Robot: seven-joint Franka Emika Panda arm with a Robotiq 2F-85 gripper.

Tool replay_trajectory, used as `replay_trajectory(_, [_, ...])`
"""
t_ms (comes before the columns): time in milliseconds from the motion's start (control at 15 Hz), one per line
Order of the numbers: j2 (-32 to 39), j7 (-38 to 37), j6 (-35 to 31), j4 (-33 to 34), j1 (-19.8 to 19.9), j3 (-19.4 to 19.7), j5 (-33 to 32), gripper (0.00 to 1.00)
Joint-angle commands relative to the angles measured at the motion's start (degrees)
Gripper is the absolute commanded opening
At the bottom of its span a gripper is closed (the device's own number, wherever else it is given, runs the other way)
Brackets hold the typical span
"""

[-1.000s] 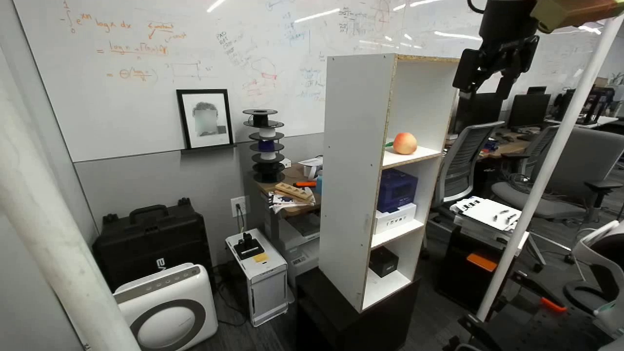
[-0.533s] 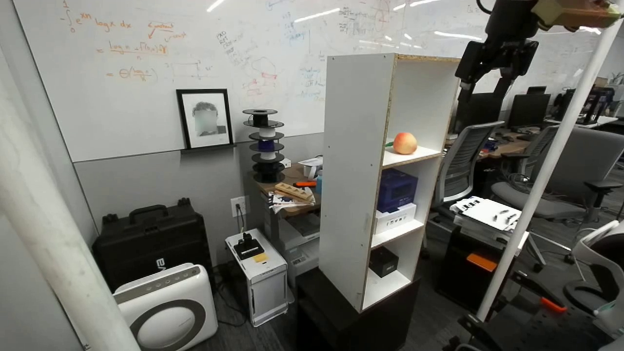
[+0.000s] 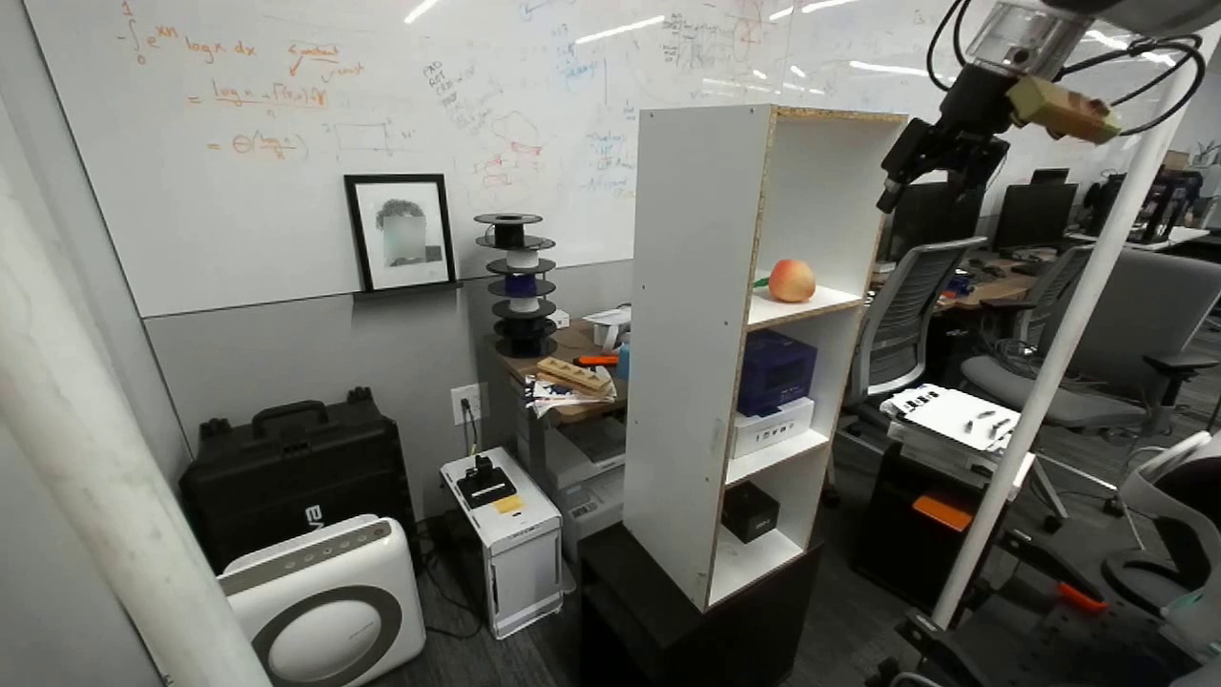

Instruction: Put the yellow object on the top of the shelf

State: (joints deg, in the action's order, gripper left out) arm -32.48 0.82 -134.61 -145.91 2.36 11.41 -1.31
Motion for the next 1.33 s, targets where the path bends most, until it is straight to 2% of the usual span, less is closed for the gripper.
replay_trajectory(0, [8.24, 0.26, -15.10, -0.36, 1.29, -0.98, 1.93, 1.00])
replay_trajectory(333, [21.99, -2.48, -29.47, 3.06, 2.12, -2.19, 2.10, 1.00])
replay_trajectory(600, [33.17, -7.22, -33.80, 9.23, 3.92, -4.15, -1.02, 1.00])
replay_trajectory(1000, [43.43, -16.73, -33.15, 20.25, 1.05, -1.88, -5.90, 1.00])
replay_trajectory(1267, [46.65, -22.53, -33.54, 24.02, -1.19, 0.55, -9.95, 1.00])
